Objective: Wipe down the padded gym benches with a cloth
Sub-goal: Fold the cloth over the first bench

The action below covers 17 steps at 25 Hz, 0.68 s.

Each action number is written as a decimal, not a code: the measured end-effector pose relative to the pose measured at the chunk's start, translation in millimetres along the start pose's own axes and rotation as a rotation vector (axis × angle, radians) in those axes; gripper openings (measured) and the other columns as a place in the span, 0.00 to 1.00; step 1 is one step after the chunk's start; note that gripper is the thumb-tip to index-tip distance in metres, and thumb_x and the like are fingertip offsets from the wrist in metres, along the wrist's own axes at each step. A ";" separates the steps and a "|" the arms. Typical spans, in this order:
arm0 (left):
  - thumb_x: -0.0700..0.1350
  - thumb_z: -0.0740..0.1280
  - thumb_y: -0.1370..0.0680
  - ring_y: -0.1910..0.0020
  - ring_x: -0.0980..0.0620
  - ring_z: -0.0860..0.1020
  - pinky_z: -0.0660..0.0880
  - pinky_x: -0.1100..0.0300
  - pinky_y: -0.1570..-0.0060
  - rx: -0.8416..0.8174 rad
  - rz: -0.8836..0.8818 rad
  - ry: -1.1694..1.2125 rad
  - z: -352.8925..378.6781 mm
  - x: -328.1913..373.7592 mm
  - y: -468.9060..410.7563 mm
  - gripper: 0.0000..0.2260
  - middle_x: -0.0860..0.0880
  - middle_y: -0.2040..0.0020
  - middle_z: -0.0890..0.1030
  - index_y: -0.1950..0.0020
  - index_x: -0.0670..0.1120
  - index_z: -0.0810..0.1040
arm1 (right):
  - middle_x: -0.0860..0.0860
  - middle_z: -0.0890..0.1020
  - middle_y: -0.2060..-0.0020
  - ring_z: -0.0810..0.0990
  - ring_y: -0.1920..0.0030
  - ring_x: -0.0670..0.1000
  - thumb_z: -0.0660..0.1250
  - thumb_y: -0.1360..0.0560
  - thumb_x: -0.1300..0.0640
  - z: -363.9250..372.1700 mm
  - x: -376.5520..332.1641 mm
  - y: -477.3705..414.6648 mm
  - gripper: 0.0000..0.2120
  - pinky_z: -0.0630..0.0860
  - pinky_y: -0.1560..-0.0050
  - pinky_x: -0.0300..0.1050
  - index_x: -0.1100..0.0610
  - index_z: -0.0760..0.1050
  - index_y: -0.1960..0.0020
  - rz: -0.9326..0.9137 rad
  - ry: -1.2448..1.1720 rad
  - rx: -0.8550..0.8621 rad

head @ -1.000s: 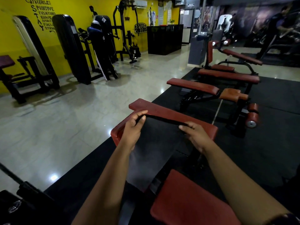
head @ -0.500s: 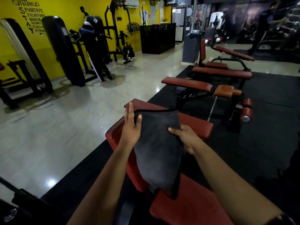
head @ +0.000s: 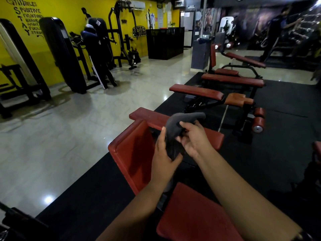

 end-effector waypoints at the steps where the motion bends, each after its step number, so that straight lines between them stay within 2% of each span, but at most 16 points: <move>1: 0.46 0.72 0.27 0.28 0.61 0.65 0.65 0.70 0.35 0.028 -0.022 -0.034 -0.1 -1.3 -1.8 0.43 0.59 0.25 0.63 0.25 0.70 0.48 | 0.59 0.80 0.50 0.82 0.52 0.55 0.58 0.21 0.70 2.0 -0.3 2.7 0.21 0.82 0.60 0.49 0.58 0.67 0.31 -0.009 -0.009 -0.024; 3: 0.42 0.71 0.23 0.34 0.57 0.72 0.70 0.68 0.43 0.065 -0.073 -0.165 -4.1 -6.7 -3.7 0.39 0.52 0.28 0.70 0.23 0.65 0.51 | 0.60 0.80 0.47 0.81 0.49 0.56 0.58 0.20 0.69 4.7 -1.1 6.9 0.16 0.81 0.50 0.54 0.58 0.68 0.34 -0.040 -0.027 -0.063; 5: 0.39 0.66 0.20 0.39 0.61 0.74 0.70 0.71 0.47 0.094 -0.070 -0.207 -10.5 -12.6 -3.2 0.33 0.50 0.30 0.73 0.21 0.57 0.56 | 0.58 0.79 0.47 0.80 0.48 0.55 0.58 0.20 0.68 6.5 -5.6 9.5 0.11 0.78 0.45 0.57 0.56 0.70 0.42 -0.069 -0.034 -0.079; 8: 0.33 0.61 0.21 0.36 0.76 0.64 0.63 0.80 0.40 0.072 0.050 -0.173 -15.7 -17.2 -3.6 0.31 0.53 0.30 0.69 0.23 0.59 0.60 | 0.55 0.80 0.50 0.81 0.50 0.53 0.57 0.20 0.68 6.6 -15.3 9.0 0.10 0.79 0.50 0.55 0.55 0.71 0.49 -0.110 -0.071 -0.090; 10: 0.35 0.58 0.21 0.33 0.74 0.62 0.61 0.78 0.36 0.060 0.127 -0.207 -14.9 -17.4 -3.8 0.28 0.52 0.29 0.68 0.27 0.63 0.64 | 0.56 0.80 0.50 0.81 0.50 0.54 0.58 0.20 0.68 5.2 -18.4 8.1 0.09 0.80 0.50 0.57 0.55 0.72 0.48 -0.099 -0.121 -0.096; 12: 0.36 0.59 0.21 0.31 0.67 0.66 0.63 0.73 0.33 0.106 0.116 -0.122 -11.0 -21.3 -4.1 0.26 0.54 0.30 0.70 0.28 0.60 0.67 | 0.56 0.80 0.50 0.81 0.49 0.55 0.59 0.20 0.67 4.8 -19.5 7.9 0.09 0.79 0.49 0.60 0.55 0.72 0.47 -0.071 -0.168 -0.089; 15: 0.36 0.66 0.20 0.36 0.65 0.74 0.71 0.71 0.40 0.207 -0.220 0.179 -8.8 -30.7 -5.1 0.24 0.68 0.38 0.75 0.27 0.53 0.68 | 0.57 0.80 0.49 0.81 0.48 0.55 0.58 0.20 0.67 5.4 -21.4 9.6 0.09 0.79 0.50 0.60 0.56 0.73 0.46 -0.087 -0.234 -0.097; 16: 0.38 0.66 0.20 0.38 0.61 0.76 0.72 0.71 0.44 0.176 -0.352 0.201 -6.8 -35.4 -8.0 0.19 0.65 0.40 0.77 0.30 0.52 0.71 | 0.57 0.80 0.49 0.81 0.48 0.55 0.58 0.20 0.67 4.9 -22.2 10.7 0.09 0.79 0.50 0.60 0.57 0.73 0.46 -0.097 -0.250 -0.098; 17: 0.41 0.64 0.18 0.42 0.57 0.79 0.74 0.70 0.47 0.112 -0.491 0.249 -3.6 -40.3 -10.7 0.12 0.58 0.42 0.80 0.35 0.50 0.75 | 0.58 0.81 0.49 0.81 0.48 0.55 0.58 0.21 0.67 4.0 -22.4 12.1 0.09 0.79 0.50 0.60 0.58 0.73 0.46 -0.105 -0.253 -0.095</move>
Point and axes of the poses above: each hand's wrist, its own y-axis away from the middle knuckle, its own z-axis out of the palm, x = y × z, the point moved 3 cm from there along -y, towards the middle knuckle
